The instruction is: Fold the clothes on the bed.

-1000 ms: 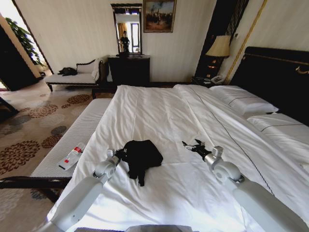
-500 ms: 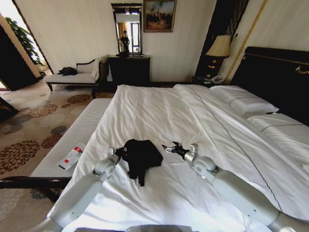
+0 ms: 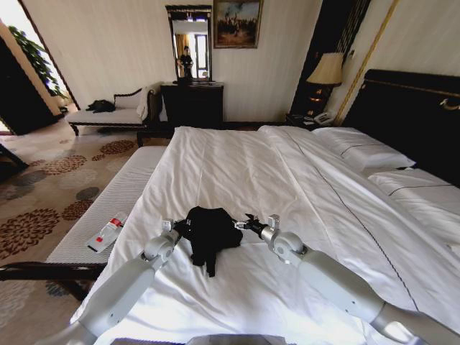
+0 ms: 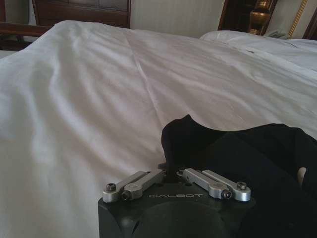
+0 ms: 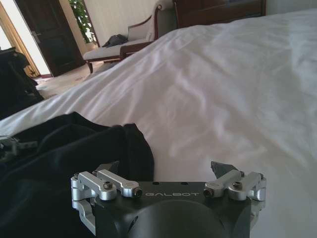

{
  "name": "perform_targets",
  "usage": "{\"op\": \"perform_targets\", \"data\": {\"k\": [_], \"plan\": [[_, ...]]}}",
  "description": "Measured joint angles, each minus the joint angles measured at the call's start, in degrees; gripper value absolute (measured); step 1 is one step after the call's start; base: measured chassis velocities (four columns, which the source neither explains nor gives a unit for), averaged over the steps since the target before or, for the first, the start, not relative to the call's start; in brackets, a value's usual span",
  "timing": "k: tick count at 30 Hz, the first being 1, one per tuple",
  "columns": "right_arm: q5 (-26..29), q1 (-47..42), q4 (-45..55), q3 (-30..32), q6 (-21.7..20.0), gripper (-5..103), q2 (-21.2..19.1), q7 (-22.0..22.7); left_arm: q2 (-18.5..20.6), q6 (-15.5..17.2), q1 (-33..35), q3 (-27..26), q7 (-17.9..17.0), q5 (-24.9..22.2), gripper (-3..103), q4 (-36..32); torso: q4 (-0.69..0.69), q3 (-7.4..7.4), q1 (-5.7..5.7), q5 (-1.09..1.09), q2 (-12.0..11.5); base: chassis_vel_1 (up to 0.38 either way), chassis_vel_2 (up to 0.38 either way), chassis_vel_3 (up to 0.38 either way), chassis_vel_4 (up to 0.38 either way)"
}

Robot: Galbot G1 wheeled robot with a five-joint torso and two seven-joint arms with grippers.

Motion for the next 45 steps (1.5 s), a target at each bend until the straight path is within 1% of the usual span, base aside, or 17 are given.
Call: {"op": "perform_targets", "data": {"k": [15,21,22,23,24,26,27,28,30,31,32,33,36,38,41,42,45], "plan": [[-0.1,-1.8,-3.6,0.2,0.1,101,2.6,0.6,0.4,0.2,-0.6,0.6,-0.3,-0.3,0,-0.1,-0.01,0.0,0.0,0.01,0.0,0.0,0.0,0.0,0.0],[0.2,-2.1,-2.8,-0.2,-0.1,82,2.8,0.7,0.4,0.2,-0.1,0.5,-0.3,-0.3,0,-0.2,0.0,0.0,0.0,0.0,0.0,0.0,0.0,0.0,0.0],[0.2,-2.1,-2.8,-0.2,-0.1,82,2.8,0.7,0.4,0.2,-0.1,0.5,-0.3,-0.3,0,-0.2,0.0,0.0,0.0,0.0,0.0,0.0,0.0,0.0,0.0],[0.2,-2.0,-2.9,-0.5,-0.1,77,2.8,0.8,0.5,0.2,-0.1,0.5,-0.3,-0.3,0,-0.2,0.0,-0.01,0.0,0.0,0.0,0.0,0.0,0.0,0.0],[0.2,-1.9,-2.9,-0.6,-0.1,77,2.9,0.8,0.5,0.2,-0.1,0.4,-0.3,-0.3,0,-0.2,-0.01,0.0,0.0,0.0,0.0,0.0,0.0,0.0,0.0],[0.2,-1.8,-2.8,-0.8,-0.1,65,3.0,1.0,0.5,0.2,-0.1,0.4,-0.3,-0.3,0,-0.2,-0.01,0.0,0.0,0.0,0.0,0.0,0.0,0.0,0.0],[0.2,-1.8,-2.8,-0.8,-0.1,65,3.0,1.0,0.5,0.2,-0.1,0.4,-0.3,-0.3,0,-0.2,-0.01,0.0,0.0,0.0,0.0,0.0,0.0,0.0,0.0],[0.2,-1.7,-2.8,-0.9,-0.1,60,3.0,1.1,0.5,0.2,-0.1,0.4,-0.3,-0.3,0,-0.2,0.0,0.0,0.0,0.0,0.0,0.0,0.0,0.0,0.0],[0.2,-1.6,-2.8,-1.0,-0.1,60,3.1,1.2,0.5,0.2,-0.1,0.4,-0.3,-0.3,0,-0.2,0.0,0.0,0.0,0.0,0.0,0.0,0.0,0.0,0.0],[0.2,-1.5,-2.8,-1.1,-0.1,49,3.1,1.3,0.5,0.2,-0.1,0.4,-0.3,-0.3,0,-0.3,0.0,0.0,0.0,0.0,0.0,0.0,0.0,0.0,0.0],[0.2,-1.4,-2.7,-1.2,0.0,44,3.1,1.4,0.5,0.2,0.1,0.3,-0.3,-0.3,0,-0.3,0.0,0.0,0.0,0.0,0.0,0.0,0.0,0.0,0.0],[0.2,-1.4,-2.7,-1.2,0.0,44,3.1,1.4,0.5,0.2,0.1,0.3,-0.3,-0.3,0,-0.3,0.0,0.0,0.0,0.0,0.0,0.0,0.0,0.0,0.0],[0.6,-1.2,-1.8,-1.5,0.0,28,2.9,2.0,0.7,0.2,0.2,0.2,-0.3,-0.3,0,-0.4,-0.01,0.0,0.0,0.0,0.0,0.0,0.0,0.0,0.0],[0.8,-1.2,-1.6,-1.6,0.0,28,2.9,2.2,0.8,0.1,0.2,0.2,-0.3,-0.3,0,-0.3,0.0,0.0,0.0,0.01,0.0,0.0,0.0,0.0,0.0],[1.1,-0.9,-0.8,-2.2,0.0,12,2.9,2.7,0.9,0.1,0.0,0.4,-0.3,-0.3,0,-0.3,0.0,0.0,0.0,0.0,0.0,0.0,0.0,0.0,0.0],[1.1,-0.9,-0.8,-2.2,0.0,12,2.9,2.7,0.9,0.1,0.0,0.4,-0.3,-0.3,0,-0.3,0.0,0.0,0.0,0.0,0.0,0.0,0.0,0.0,0.0],[1.3,-0.8,-0.4,-2.4,0.0,2,2.9,2.9,0.9,0.1,0.0,0.4,-0.3,-0.3,0,-0.4,0.0,0.0,0.0,0.01,0.0,0.0,0.0,0.0,0.0]]}}
